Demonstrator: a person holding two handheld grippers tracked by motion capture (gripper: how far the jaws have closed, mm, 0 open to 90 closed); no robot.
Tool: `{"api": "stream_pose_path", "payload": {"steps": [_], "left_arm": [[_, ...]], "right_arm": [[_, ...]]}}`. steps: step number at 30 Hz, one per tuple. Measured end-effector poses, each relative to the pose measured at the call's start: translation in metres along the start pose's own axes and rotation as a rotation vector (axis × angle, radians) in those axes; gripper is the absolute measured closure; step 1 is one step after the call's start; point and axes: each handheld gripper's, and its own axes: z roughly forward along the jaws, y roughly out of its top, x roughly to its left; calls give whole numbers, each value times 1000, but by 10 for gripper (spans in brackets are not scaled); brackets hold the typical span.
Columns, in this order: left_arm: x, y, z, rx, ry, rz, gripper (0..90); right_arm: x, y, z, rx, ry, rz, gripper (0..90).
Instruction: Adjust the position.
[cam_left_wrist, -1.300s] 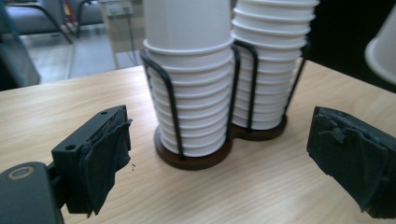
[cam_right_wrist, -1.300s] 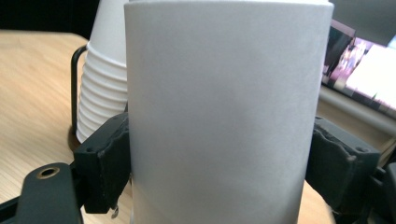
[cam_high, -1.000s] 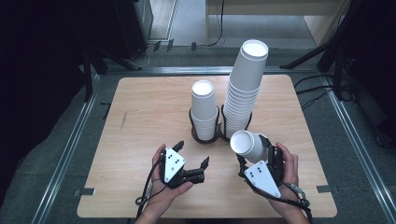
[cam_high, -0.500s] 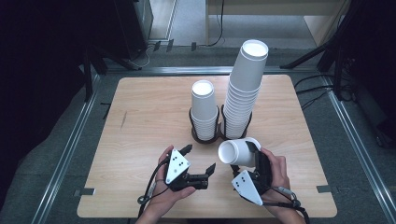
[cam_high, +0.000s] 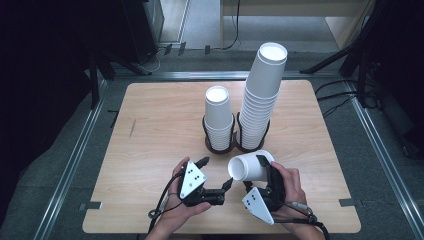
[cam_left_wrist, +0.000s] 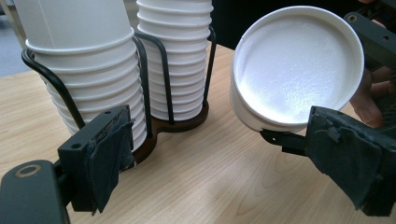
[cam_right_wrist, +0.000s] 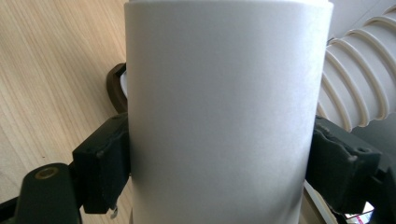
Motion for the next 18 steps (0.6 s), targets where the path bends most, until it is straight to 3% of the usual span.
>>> {"api": "stream_pose_path", "payload": {"steps": [8,18], "left_arm": [[-1,0,-1,0,-20,-1,84],[-2,0,-1,15,-92,-15,84]], "right_arm": [[3,-1,1,5,2,-14,165],[6,2,-1,-6,7,-36,165]]}}
